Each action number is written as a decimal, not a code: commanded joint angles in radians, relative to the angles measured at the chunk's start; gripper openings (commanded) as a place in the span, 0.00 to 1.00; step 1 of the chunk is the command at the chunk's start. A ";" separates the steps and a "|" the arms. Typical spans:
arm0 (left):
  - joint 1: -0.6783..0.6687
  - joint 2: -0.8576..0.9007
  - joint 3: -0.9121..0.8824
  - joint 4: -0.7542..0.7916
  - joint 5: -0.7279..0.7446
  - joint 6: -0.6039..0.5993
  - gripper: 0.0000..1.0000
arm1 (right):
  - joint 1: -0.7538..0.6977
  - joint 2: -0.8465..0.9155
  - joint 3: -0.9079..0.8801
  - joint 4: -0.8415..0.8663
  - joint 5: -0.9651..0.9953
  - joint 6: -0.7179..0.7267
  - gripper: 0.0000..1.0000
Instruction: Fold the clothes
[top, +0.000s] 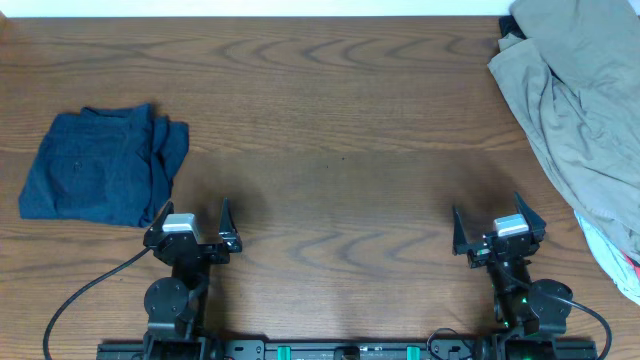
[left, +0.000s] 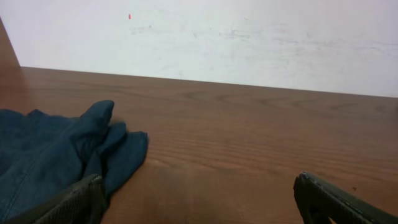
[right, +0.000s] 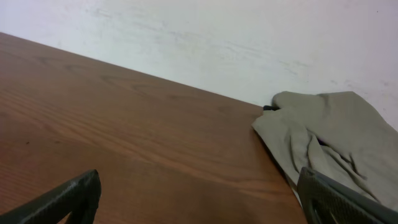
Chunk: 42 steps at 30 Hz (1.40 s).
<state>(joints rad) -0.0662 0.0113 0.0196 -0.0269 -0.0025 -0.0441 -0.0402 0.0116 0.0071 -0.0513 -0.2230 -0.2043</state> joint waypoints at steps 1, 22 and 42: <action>0.005 0.002 -0.016 -0.044 -0.007 0.018 0.98 | 0.013 -0.003 -0.002 -0.005 0.006 -0.010 0.99; 0.005 0.002 -0.016 -0.044 -0.006 0.018 0.98 | 0.013 -0.003 -0.002 -0.004 -0.014 -0.010 0.99; 0.004 0.158 0.190 -0.310 -0.005 -0.140 0.98 | 0.013 0.061 0.114 -0.128 0.096 0.151 0.99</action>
<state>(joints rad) -0.0662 0.1284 0.1276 -0.3035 -0.0002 -0.1341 -0.0402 0.0402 0.0536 -0.1516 -0.1905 -0.0872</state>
